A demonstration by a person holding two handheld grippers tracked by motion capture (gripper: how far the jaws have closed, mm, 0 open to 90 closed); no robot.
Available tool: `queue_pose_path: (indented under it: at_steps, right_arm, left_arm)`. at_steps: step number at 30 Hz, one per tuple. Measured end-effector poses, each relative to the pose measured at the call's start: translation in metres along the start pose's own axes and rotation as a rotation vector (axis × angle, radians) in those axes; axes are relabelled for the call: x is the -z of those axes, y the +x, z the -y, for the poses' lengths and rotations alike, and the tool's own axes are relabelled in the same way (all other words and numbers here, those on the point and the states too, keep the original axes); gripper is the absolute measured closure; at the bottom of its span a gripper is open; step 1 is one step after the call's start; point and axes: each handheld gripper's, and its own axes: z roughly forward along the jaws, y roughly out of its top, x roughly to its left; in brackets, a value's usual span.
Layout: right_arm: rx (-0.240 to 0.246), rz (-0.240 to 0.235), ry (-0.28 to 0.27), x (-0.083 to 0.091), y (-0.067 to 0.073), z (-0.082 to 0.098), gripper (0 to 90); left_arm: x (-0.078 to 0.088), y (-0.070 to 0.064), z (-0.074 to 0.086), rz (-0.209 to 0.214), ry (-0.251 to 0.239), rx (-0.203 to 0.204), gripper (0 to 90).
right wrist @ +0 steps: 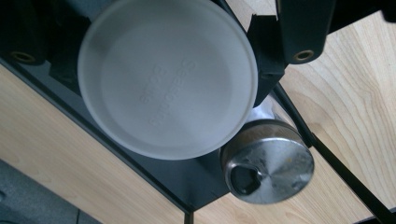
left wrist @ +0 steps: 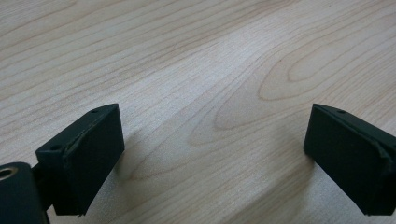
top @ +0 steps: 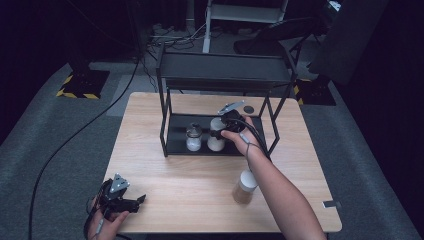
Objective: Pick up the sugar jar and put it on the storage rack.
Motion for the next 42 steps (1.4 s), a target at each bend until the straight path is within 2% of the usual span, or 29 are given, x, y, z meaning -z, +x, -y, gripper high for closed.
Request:
queue_pose_path:
  at_steps: [3,6,7,10,15,18,20,21,26,34,42]
  right_arm:
    - [-0.014,-0.009,-0.008,0.0,-0.004,0.003,33.2]
    - [-0.007,-0.011,-0.006,0.0,-0.004,0.002,32.1]
    - [-0.018,-0.01,-0.018,0.0,-0.003,0.003,23.6]
    - [-0.019,-0.011,-0.025,0.002,-0.001,0.004,21.0]
    - [0.003,0.014,-0.056,0.012,0.006,0.007,13.2]
    - [0.01,0.022,-0.075,0.023,0.01,0.009,11.0]
    - [0.012,0.008,-0.096,0.036,0.011,0.012,10.2]
    - [0.012,0.008,-0.096,0.036,0.011,0.012,10.2]
    - [0.023,-0.002,-0.131,0.057,0.016,0.02,10.0]
    - [0.045,-0.011,-0.164,0.092,0.026,0.031,9.6]
    - [0.047,-0.015,-0.187,0.12,0.033,0.048,9.4]
  left_arm:
    - [0.0,0.0,0.0,0.001,-0.001,0.0,4.4]
    - [0.0,0.0,0.0,0.001,-0.001,0.0,4.4]
    - [0.0,0.0,0.0,0.001,0.0,0.0,4.4]
    - [0.0,0.0,0.0,0.001,-0.001,0.0,4.4]
    - [0.0,0.0,0.0,0.001,-0.001,0.0,4.4]
    - [0.0,0.0,0.0,0.002,-0.001,0.0,4.4]
    - [0.0,0.0,0.0,0.002,-0.001,0.0,4.4]
    - [0.0,0.0,0.0,0.002,-0.001,0.0,4.4]
    - [0.0,0.0,0.0,0.002,0.0,0.0,4.4]
    - [0.0,0.0,0.0,0.001,0.0,-0.001,4.4]
    - [0.0,0.0,0.0,0.001,0.0,0.0,4.3]
